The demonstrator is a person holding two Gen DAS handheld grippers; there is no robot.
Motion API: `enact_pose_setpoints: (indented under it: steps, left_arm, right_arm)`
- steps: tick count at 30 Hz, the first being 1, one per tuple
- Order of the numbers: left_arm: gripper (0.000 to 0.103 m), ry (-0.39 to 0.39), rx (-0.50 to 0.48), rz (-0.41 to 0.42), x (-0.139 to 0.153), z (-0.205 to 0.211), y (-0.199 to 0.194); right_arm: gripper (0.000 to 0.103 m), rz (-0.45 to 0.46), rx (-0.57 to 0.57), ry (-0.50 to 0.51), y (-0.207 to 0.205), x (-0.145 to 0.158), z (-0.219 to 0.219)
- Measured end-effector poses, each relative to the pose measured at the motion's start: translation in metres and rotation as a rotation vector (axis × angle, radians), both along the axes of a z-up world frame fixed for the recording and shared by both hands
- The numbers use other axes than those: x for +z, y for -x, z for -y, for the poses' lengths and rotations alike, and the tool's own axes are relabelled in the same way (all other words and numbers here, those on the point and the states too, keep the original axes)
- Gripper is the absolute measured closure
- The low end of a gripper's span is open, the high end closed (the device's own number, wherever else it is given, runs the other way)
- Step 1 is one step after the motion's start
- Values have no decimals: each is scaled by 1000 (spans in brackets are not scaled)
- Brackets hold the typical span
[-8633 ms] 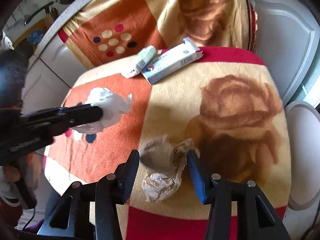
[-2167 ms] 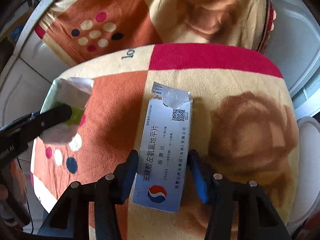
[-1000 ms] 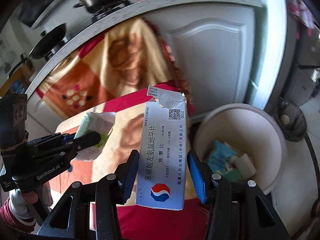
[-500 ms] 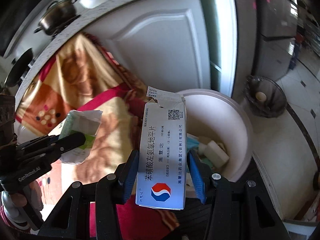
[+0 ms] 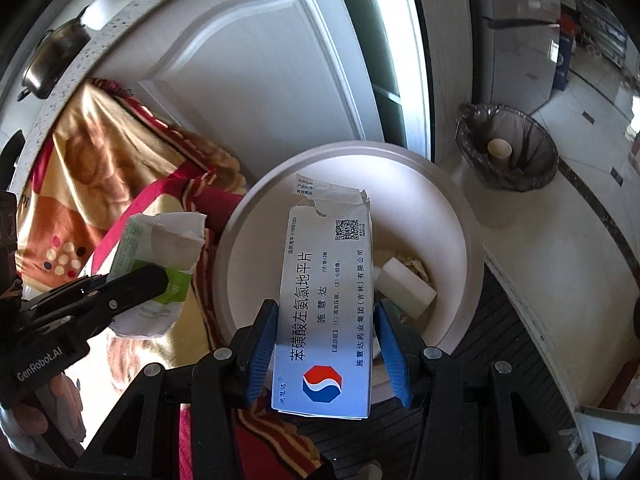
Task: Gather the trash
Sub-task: 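Carry the wipes pack and medicine box over the white bin with both tools, then open both tools to drop the wipes pack and box into the bin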
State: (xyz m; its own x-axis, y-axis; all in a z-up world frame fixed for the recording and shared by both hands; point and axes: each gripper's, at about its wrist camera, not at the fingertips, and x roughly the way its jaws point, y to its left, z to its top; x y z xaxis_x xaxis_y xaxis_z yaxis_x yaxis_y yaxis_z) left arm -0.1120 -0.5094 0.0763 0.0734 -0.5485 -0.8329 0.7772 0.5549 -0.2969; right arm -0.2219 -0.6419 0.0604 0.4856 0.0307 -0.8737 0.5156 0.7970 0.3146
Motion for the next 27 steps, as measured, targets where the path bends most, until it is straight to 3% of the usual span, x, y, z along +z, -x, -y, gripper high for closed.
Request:
enact_pose_setpoints:
  steps: [12,21,23,25,27]
  left_arm:
    - [89,-23,11,-54,-25,19,-11]
    - [87,-3,17,-78,-34,22,-15]
    - [80,7,15,-85,-35,22,-15]
    - [61,25,11,-85,-34,20,-16]
    - [53,42,17,-95,-32,18,-16]
  right_arm:
    - [55,-56,-33,-48,-17,-41,12]
    - [54,-68,-48,-26,-21,-52,13]
    - [52,-62,-50,-18,-20,-51,13]
    - [52,-72,-51,-4,-18,-48,12]
    - [52,-66,-55,3,-15,-45,10]
